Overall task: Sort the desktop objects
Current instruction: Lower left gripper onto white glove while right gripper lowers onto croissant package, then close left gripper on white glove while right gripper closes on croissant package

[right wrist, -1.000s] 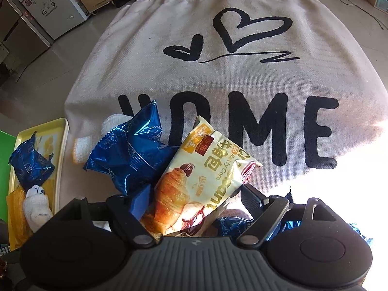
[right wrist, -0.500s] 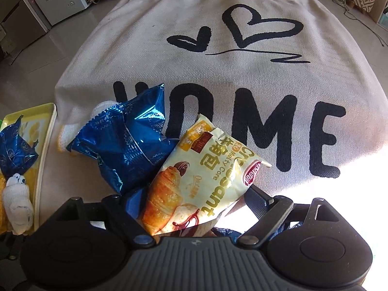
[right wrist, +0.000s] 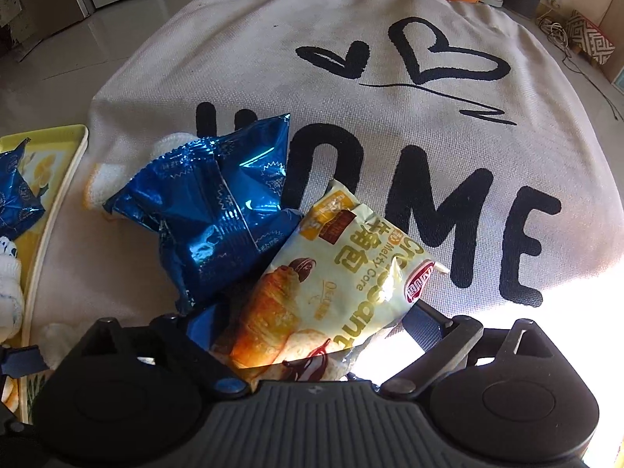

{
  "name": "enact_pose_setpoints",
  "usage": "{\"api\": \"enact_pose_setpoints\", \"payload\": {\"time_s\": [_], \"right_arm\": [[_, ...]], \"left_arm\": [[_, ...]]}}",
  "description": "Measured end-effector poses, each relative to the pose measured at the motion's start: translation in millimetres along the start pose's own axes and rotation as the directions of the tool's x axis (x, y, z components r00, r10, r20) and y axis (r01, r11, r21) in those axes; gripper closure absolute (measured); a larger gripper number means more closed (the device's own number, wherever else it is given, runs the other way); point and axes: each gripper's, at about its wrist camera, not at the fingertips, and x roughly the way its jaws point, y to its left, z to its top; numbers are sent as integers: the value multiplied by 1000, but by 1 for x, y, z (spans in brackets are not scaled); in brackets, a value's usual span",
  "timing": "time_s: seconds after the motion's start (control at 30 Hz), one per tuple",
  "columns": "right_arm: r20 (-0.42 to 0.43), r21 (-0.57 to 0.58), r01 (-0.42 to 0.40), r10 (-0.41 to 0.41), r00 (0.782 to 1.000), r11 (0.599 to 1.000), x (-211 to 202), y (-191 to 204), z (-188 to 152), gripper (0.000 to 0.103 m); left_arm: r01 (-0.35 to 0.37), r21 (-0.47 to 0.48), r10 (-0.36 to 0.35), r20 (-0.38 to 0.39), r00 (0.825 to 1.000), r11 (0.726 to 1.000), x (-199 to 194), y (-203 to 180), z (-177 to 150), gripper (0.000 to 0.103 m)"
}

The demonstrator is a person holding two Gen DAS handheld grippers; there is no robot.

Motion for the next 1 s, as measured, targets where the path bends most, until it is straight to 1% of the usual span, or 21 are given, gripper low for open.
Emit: {"api": "enact_pose_setpoints", "payload": {"time_s": [0.2,0.47,0.53,0.57,0.6,0.63,0.67,0.7,0.73,0.77,0.83,0.87,1.0], "right_arm": [[-3,5,8,-8,1000,1000,5,-1,0,0],[-6,9,3,-3,1000,1000,6,0,-1,0],[-3,10,1,-1,1000,1000,4,0,-1,5],[2,9,0,0,1000,1000,2,0,-1,11],[1,7,-2,2,1000,1000,1,0,-1,15],[3,7,-2,2,1000,1000,0,0,-1,17],[9,5,0,0,1000,1000,-2,-1,-1,24],[7,6,-8,8,1000,1000,-3,-3,0,28],[7,12,-21,21,1000,1000,-5,-5,0,29],[7,20,-30,30,1000,999,-7,-7,1,30],[15,29,-40,39,999,999,-11,-3,2,32],[21,32,-42,41,999,999,-15,-4,3,33],[51,71,-69,65,997,995,-30,-23,10,35]], "left_arm": [[-1,0,1,11,1000,1000,0,0,-3,0],[0,5,-1,12,1000,1000,-1,1,-6,0],[1,7,-2,12,1000,1000,-1,1,-7,0],[1,9,-1,15,1000,1000,-1,1,-8,0],[2,13,-2,20,1000,1000,-2,1,-9,2],[3,16,-4,30,1000,1000,-3,0,-10,8],[5,23,-6,45,999,1000,-6,0,-11,12],[10,32,-12,57,998,999,-9,-1,-11,22],[19,35,-21,62,998,999,-11,-1,-11,32],[38,29,-40,65,997,999,-14,0,-10,36],[71,3,-71,56,996,997,-15,4,-9,39],[81,-10,-80,54,995,997,-15,19,-5,39],[94,-32,-92,67,994,995,-22,16,4,39]]}}
